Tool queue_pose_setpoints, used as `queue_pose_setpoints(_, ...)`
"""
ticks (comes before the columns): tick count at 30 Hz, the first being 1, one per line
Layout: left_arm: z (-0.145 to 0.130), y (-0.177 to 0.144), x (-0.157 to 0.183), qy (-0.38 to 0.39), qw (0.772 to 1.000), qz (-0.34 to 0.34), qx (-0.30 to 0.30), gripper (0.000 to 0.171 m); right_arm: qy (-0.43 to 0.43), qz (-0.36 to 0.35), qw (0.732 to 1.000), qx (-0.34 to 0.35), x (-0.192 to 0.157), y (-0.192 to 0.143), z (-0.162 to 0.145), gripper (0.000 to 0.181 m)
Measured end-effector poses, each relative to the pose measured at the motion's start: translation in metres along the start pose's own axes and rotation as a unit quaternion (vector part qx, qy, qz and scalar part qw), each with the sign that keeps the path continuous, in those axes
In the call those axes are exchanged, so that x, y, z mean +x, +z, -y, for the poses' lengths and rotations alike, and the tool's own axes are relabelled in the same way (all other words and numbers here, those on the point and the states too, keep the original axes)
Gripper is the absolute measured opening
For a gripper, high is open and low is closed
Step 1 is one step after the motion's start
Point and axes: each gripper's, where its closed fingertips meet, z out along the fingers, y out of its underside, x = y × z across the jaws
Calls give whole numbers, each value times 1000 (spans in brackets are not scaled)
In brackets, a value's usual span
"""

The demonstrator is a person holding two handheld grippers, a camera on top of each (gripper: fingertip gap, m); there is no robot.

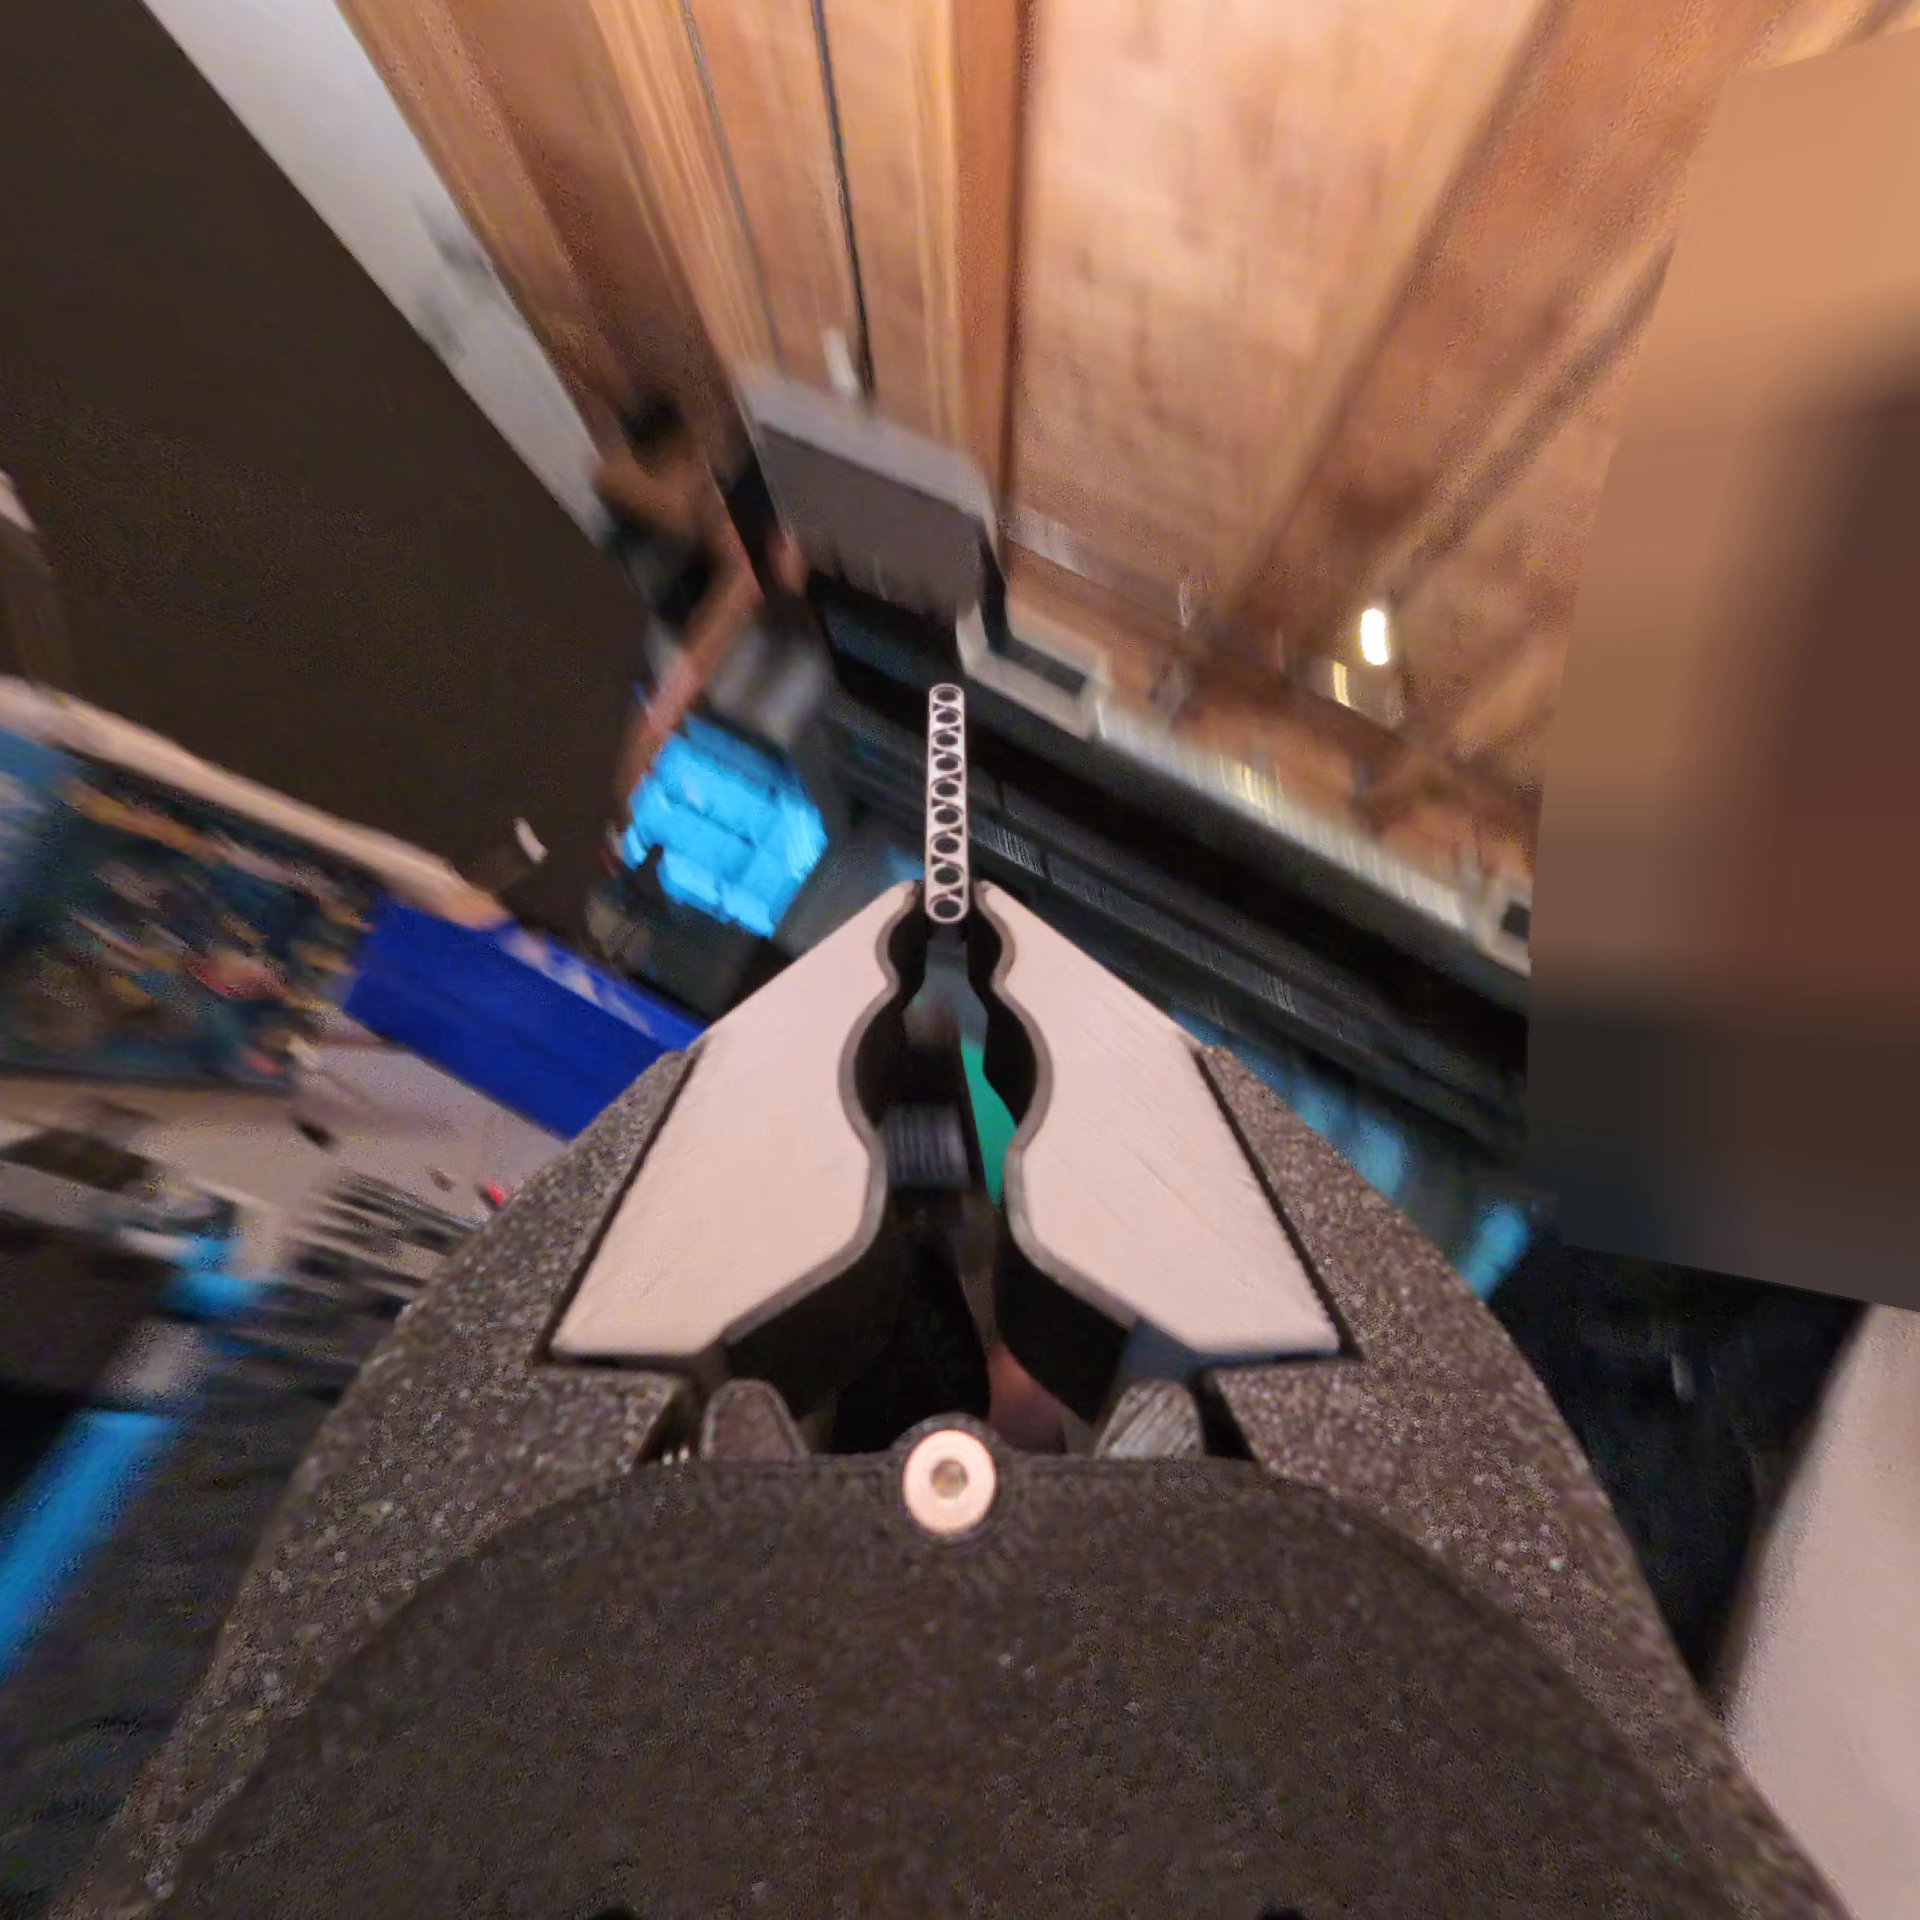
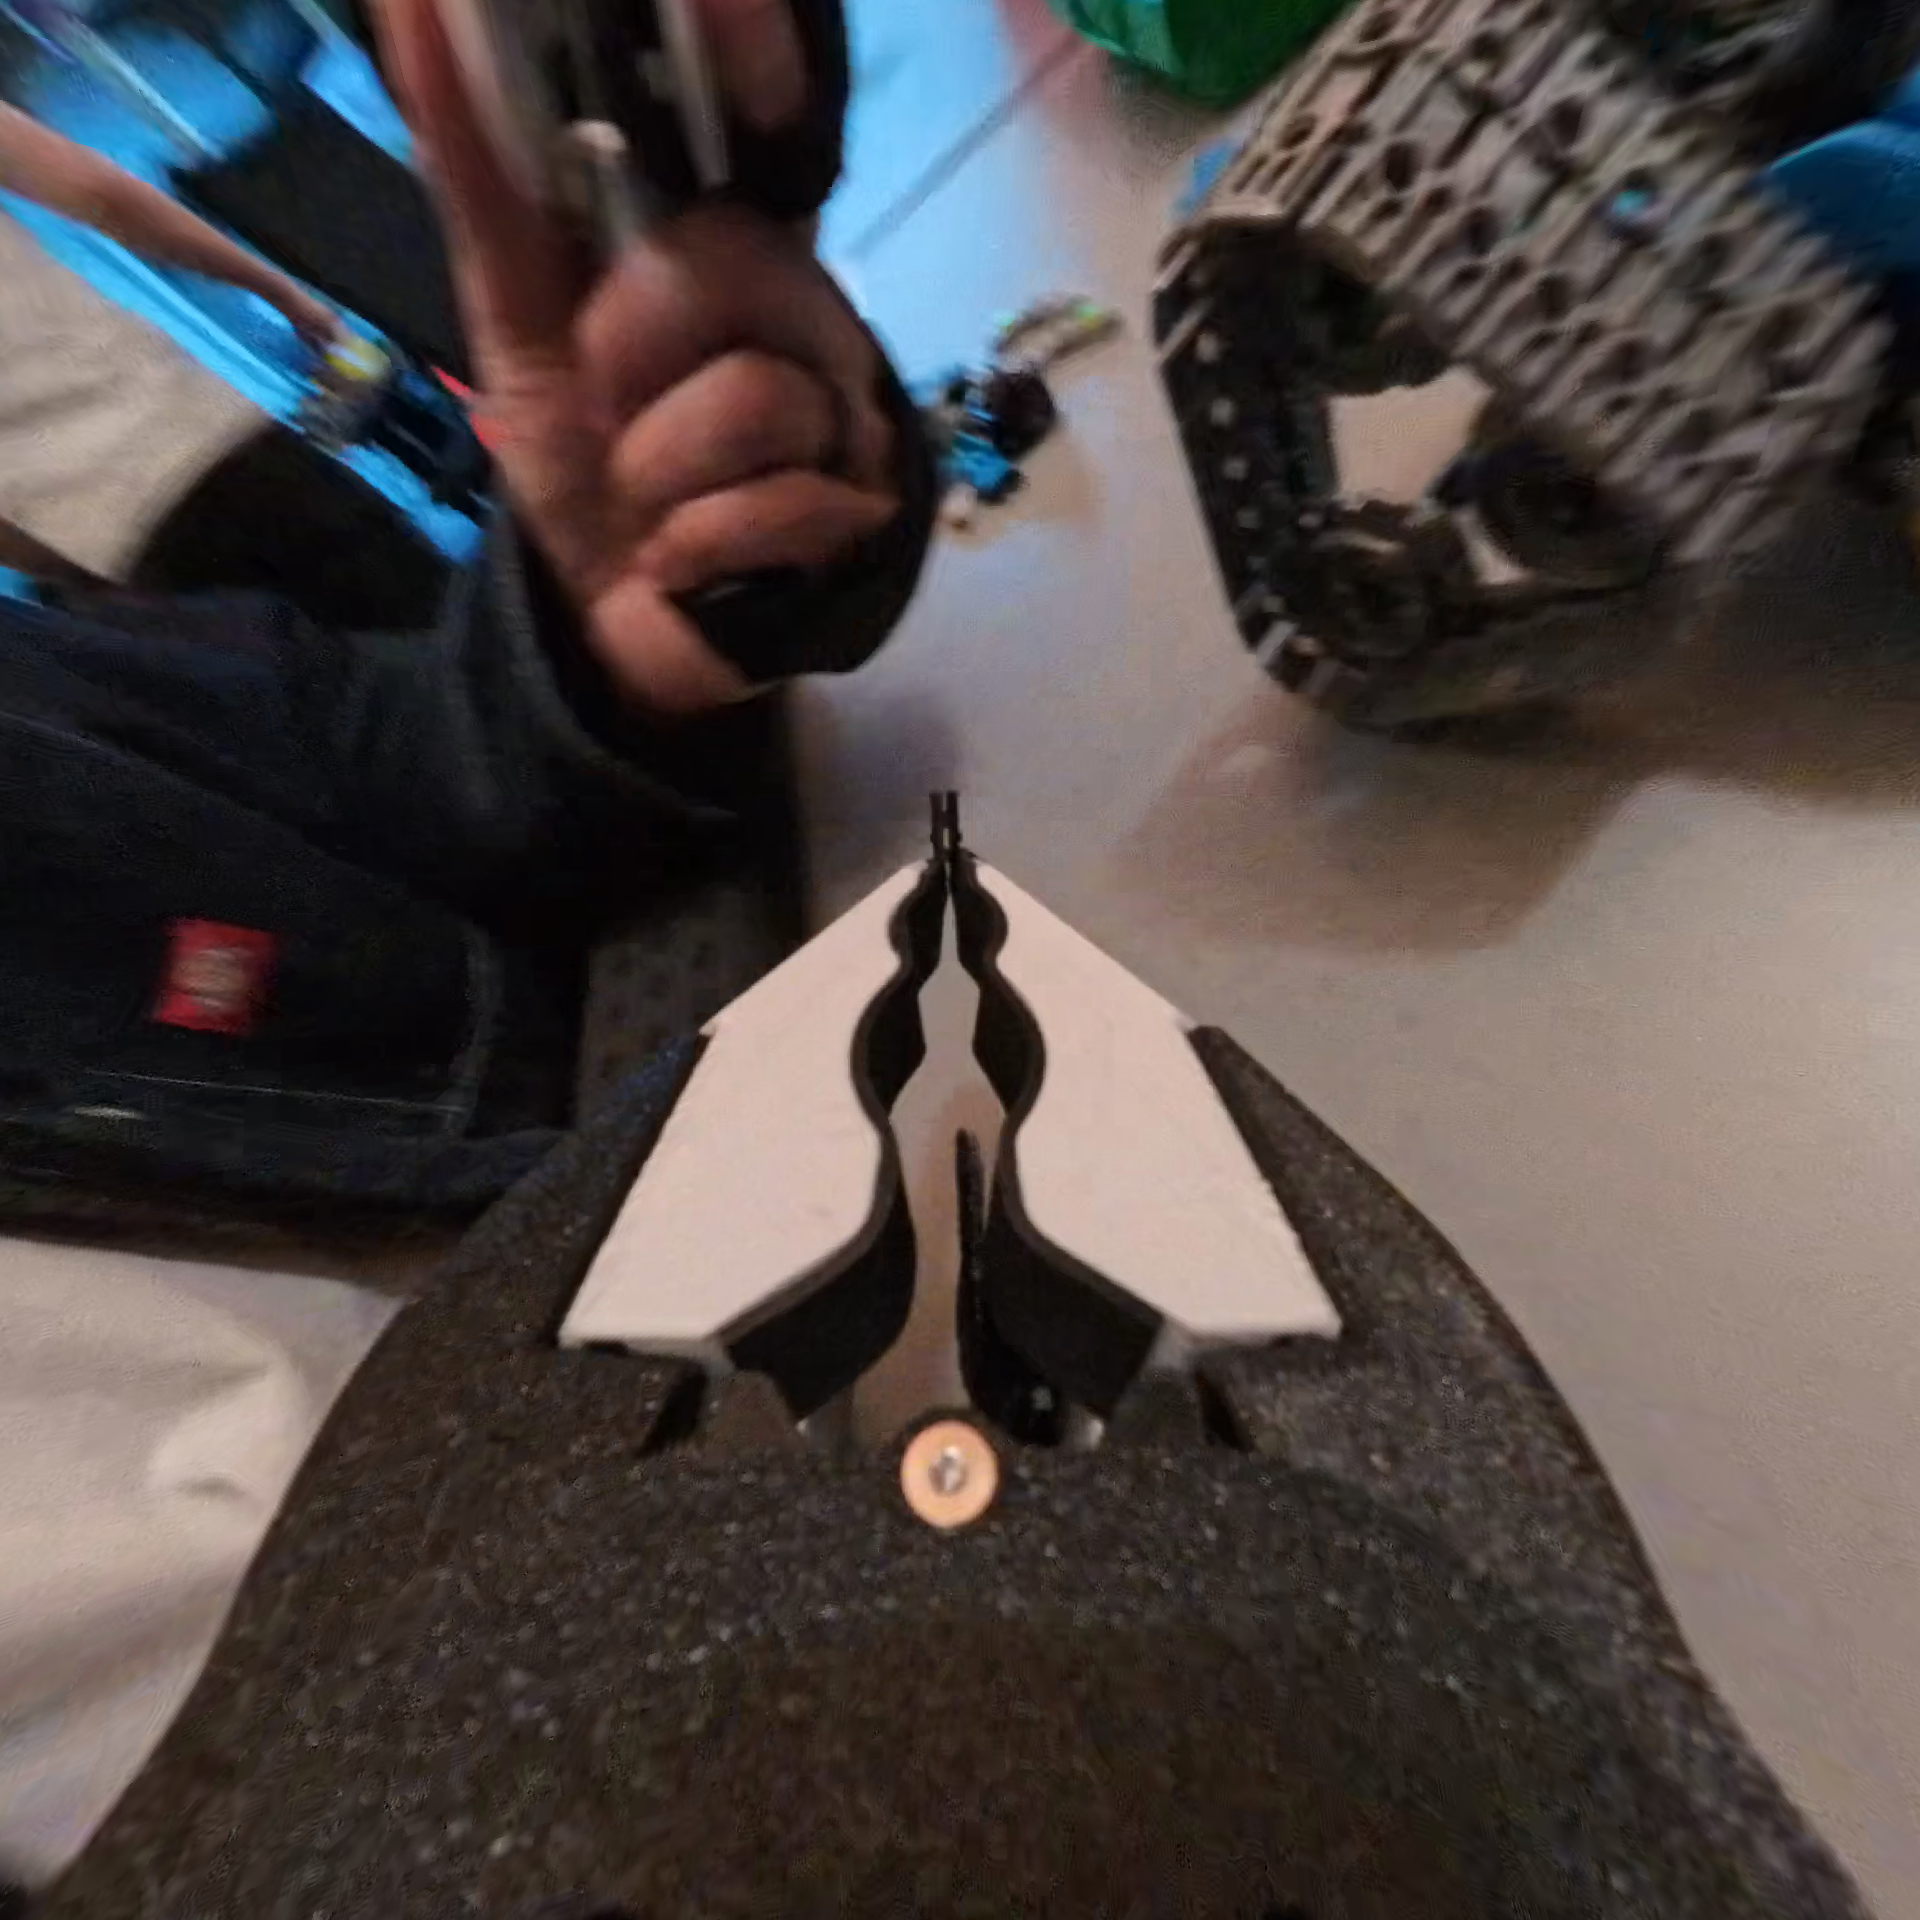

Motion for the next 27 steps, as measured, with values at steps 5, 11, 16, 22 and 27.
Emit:
queue_pose_setpoints(5, -22, -11, -17, 73, 992, 54, -92, 5, -42, -9, 996, 81, -6, -30, 43, 1)
queue_pose_setpoints(11, -106, -10, -47, 298, 883, 160, -325, 6, -55, -248, 967, 18, 77, -127, 7, 3)
queue_pose_setpoints(16, -145, -18, -60, 369, 811, 172, -421, 6, 69, -504, 859, -49, 159, -291, -69, 3)
queue_pose_setpoints(22, -149, -8, -42, 411, 810, 124, -399, 6, 61, -544, 836, -36, 167, -315, -70, 29)
queue_pose_setpoints(27, -142, 2, -20, 492, 793, 85, -348, 6, 50, -183, 966, 176, 69, -184, 25, 40)
